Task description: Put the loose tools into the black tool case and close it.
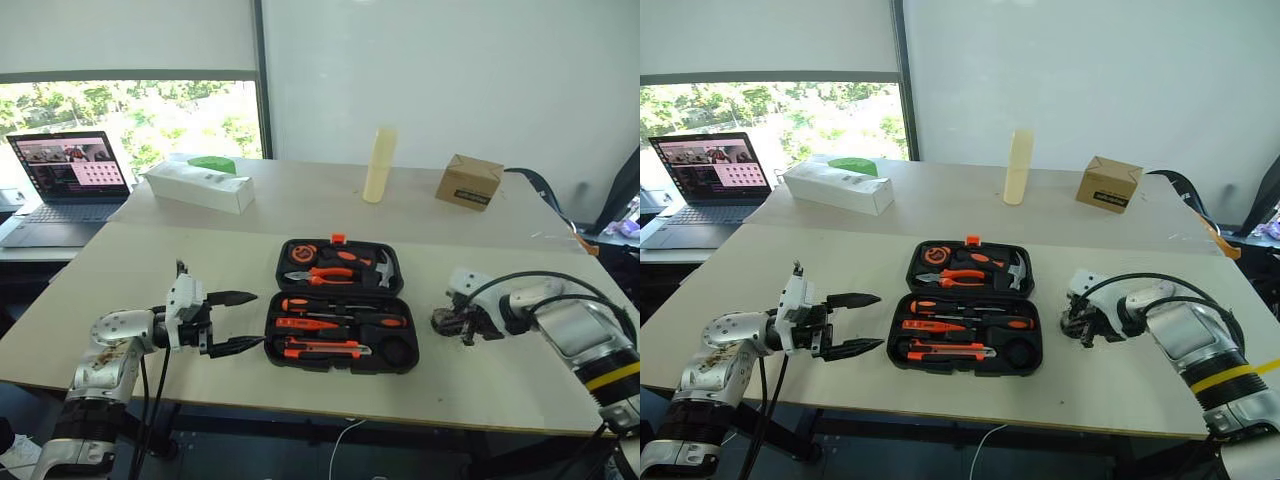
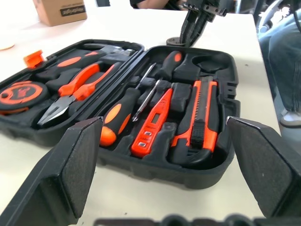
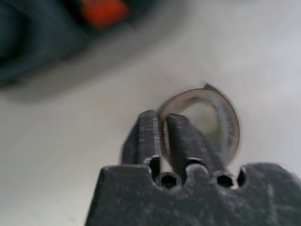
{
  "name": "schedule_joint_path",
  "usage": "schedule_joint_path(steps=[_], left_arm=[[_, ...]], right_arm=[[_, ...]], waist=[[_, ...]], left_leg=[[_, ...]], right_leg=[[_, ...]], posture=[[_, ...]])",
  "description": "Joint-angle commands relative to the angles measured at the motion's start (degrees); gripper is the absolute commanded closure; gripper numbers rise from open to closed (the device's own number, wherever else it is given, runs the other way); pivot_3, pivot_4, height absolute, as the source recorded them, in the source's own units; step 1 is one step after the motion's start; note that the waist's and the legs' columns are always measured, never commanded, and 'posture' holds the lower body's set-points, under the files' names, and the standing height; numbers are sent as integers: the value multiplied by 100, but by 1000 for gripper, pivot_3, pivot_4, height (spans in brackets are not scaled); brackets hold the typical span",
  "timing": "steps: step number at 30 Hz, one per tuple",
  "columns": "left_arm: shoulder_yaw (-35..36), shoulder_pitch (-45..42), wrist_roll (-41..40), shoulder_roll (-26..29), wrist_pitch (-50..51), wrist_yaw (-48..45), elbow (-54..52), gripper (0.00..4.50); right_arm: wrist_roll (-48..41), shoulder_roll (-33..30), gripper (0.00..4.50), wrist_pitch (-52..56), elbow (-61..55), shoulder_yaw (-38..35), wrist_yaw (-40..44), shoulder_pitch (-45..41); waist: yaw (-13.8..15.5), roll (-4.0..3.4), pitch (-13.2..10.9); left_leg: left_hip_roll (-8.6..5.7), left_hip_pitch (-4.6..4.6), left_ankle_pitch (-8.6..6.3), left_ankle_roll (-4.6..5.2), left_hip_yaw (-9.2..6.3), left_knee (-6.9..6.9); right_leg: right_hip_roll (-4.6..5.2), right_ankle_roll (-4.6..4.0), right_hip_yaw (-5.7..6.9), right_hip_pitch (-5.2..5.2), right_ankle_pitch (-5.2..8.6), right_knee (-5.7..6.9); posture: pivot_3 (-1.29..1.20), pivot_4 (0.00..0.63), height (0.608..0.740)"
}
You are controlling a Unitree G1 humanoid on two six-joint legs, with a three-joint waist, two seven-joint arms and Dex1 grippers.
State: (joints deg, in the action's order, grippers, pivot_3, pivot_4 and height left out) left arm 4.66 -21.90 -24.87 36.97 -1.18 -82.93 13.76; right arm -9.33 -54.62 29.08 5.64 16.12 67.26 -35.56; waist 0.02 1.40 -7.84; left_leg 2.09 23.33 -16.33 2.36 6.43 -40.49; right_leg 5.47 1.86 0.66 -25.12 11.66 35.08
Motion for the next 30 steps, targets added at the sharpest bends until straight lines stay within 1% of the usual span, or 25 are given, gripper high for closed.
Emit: schedule_joint_path(steps=[1,3,4,6,9,13,18,24,26,27,29,30], left_arm=[[-142,9,-146,-10,-184,-360,-324,0],[-255,9,-138,-24,-156,-448,-414,0],[-316,-2,-106,-51,-185,-465,-445,0],[-366,-24,-77,-96,-198,-438,-461,0],[-383,-11,-66,-96,-194,-408,-474,0],[-388,59,-36,-20,-196,-424,-502,0],[-376,75,-11,35,-205,-385,-508,0],[-363,93,-25,83,-171,-359,-550,0],[-342,83,-9,97,-144,-303,-537,0],[-333,84,-8,107,-131,-280,-538,0],[-254,72,-31,150,-36,-159,-508,0],[-172,70,-44,198,31,-56,-466,0]], right_arm=[[-608,17,4473,-90,-879,-557,413,-129],[-1147,71,4473,536,-1616,-596,605,-67],[-1280,82,4473,839,-2011,-464,640,7],[-1262,166,4473,1211,-2432,-204,487,106],[-959,224,4473,1379,-2534,95,214,186],[-519,20,4473,1361,-2498,472,153,242],[-78,-163,4473,1296,-2348,738,188,181],[146,-85,4473,1337,-2211,894,191,77],[69,-68,3748,1342,-2229,839,271,75],[39,-85,3499,1362,-2255,815,315,75],[-105,50,2801,1202,-2170,417,139,56],[-383,51,2548,1126,-2176,48,229,101]], waist=[[-4,0,0],[-3,0,0],[-2,0,0],[6,0,0],[12,0,0],[41,0,0],[42,0,0],[53,0,0],[55,0,0],[57,0,0],[58,0,0],[55,0,0]], left_leg=[[1,-3,0,0,0,0],[3,-4,0,0,-1,-1],[4,-4,0,0,-3,-2],[9,-4,0,0,-10,-3],[9,1,-4,6,-14,-25],[-1,2,-8,14,-11,-37],[0,0,-8,13,-11,-37],[1,0,-8,13,-11,-37],[0,0,-8,13,-11,-37],[0,0,-8,13,-11,-37],[0,0,-8,13,-12,-37],[2,1,-8,13,-13,-36]], right_leg=[[-1,0,0,2,0,2],[-2,-1,0,4,0,2],[-3,-1,0,4,0,3],[-5,-3,1,3,0,5],[-3,-3,3,7,0,10],[9,3,2,8,-3,13],[6,3,2,7,-3,17],[5,3,2,8,-3,16],[6,3,2,9,-3,15],[6,3,3,10,-3,15],[6,3,3,9,-3,14],[4,3,4,9,-3,14]], posture=[[0,150,740],[0,150,740],[0,150,740],[0,150,740],[0,150,740],[0,150,740],[0,150,740],[0,150,740],[0,150,740],[0,150,740],[0,150,740],[0,150,740]])
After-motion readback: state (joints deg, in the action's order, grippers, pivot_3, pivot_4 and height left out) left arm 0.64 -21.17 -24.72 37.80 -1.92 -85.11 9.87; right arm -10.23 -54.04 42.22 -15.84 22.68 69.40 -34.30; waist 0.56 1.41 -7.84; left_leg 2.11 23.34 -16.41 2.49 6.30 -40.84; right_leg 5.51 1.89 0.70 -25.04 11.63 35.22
